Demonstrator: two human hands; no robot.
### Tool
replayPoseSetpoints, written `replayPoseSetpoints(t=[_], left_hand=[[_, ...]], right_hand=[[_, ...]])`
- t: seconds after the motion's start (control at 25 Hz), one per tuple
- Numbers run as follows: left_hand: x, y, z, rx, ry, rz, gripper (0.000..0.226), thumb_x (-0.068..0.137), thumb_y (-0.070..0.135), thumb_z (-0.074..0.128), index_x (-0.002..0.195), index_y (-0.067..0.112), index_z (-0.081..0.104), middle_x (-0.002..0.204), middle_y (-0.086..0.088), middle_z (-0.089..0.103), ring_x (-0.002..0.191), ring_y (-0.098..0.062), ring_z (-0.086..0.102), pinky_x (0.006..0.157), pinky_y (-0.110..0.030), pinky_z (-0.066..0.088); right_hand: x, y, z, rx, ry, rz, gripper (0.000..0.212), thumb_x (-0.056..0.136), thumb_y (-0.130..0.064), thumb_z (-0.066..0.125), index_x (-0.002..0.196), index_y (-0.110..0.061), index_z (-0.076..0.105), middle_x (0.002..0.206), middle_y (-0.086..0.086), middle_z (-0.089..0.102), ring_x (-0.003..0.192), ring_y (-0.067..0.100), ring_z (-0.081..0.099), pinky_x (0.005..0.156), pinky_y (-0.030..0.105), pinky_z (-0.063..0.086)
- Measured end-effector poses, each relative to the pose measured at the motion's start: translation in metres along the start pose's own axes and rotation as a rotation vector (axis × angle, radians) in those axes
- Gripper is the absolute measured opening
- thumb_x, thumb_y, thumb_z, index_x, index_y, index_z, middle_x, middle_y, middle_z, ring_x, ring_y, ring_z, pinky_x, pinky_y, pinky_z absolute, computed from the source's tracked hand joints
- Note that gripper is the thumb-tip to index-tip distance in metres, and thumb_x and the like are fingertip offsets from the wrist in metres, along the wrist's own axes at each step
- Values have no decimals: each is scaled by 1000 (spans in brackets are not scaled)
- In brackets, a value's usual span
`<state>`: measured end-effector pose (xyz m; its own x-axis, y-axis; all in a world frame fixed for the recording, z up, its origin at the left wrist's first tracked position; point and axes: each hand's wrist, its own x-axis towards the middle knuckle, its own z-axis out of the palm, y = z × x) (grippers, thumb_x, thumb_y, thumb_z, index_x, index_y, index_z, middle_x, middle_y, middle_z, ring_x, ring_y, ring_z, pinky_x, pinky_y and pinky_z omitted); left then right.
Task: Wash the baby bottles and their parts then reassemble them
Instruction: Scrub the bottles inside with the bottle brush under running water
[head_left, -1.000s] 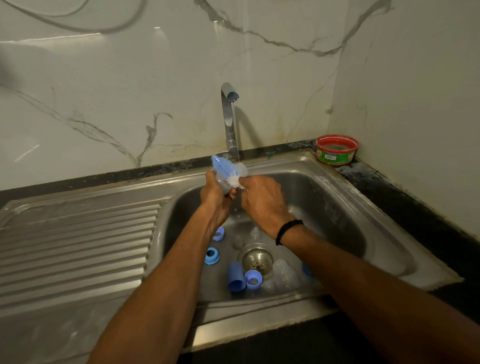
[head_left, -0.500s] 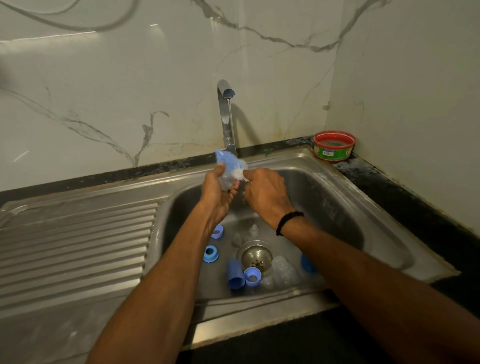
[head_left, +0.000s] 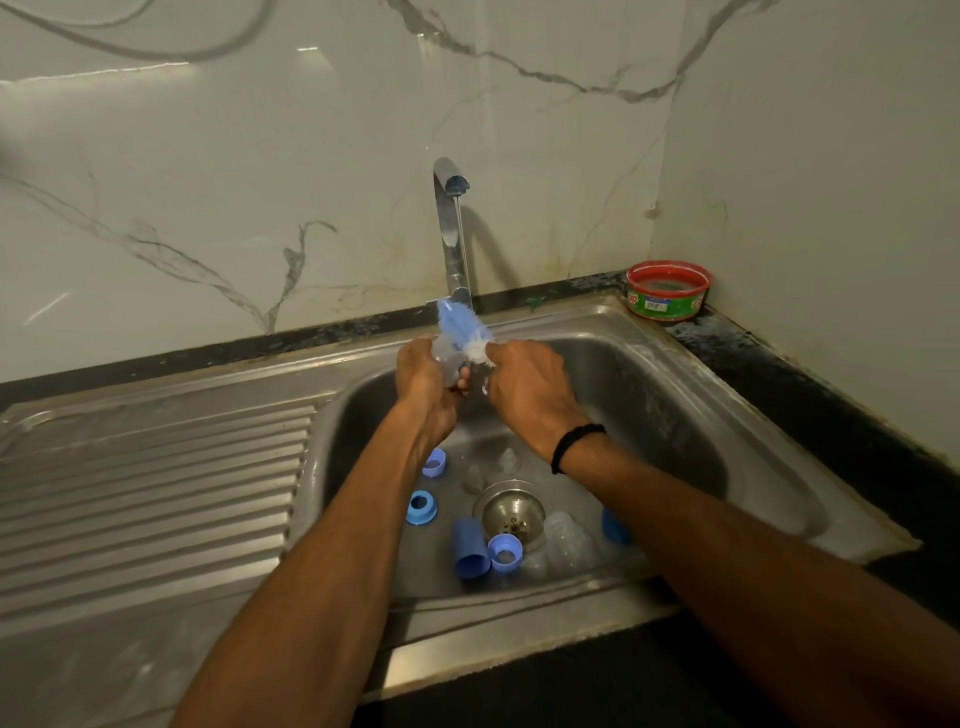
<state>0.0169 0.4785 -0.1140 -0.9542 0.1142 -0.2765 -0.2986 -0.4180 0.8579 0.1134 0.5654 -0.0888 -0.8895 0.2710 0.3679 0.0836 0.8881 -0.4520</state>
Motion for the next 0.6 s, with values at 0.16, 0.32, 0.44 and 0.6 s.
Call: replayPoseSetpoints(t=[0.16,0.32,0.44,0.6], left_hand=[[-3,3,-1,-39,-44,-10,46,103,43,44,120,4,62,94,-15,69,58,-15,57,49,-24,46],[-5,5,-5,-46,-99,5,48,97,42,56,126,3,60,109,-17,72,75,-21,67,69,-29,54],[-3,1,-3,42,-29,55,44,100,49,54,113,8,65,98,-13,74,71,-18,69,68,-29,58],[-2,2,-4,45,36,38,56,98,58,50,113,5,62,91,-12,74,67,-18,70,64,-31,58]], right_hand=[[0,-1,0,29,31,-4,23,96,-16,54,115,-12,67,100,6,68,94,22,64,74,26,49],[1,0,-2,32,7,-10,27,95,-18,59,121,-14,66,105,7,68,97,22,64,81,30,53],[-1,3,0,34,32,-16,27,96,-16,57,122,-13,64,108,8,67,98,22,63,83,31,55],[0,-2,1,41,57,-36,25,96,-17,56,119,-13,65,108,8,67,97,22,63,82,30,54]])
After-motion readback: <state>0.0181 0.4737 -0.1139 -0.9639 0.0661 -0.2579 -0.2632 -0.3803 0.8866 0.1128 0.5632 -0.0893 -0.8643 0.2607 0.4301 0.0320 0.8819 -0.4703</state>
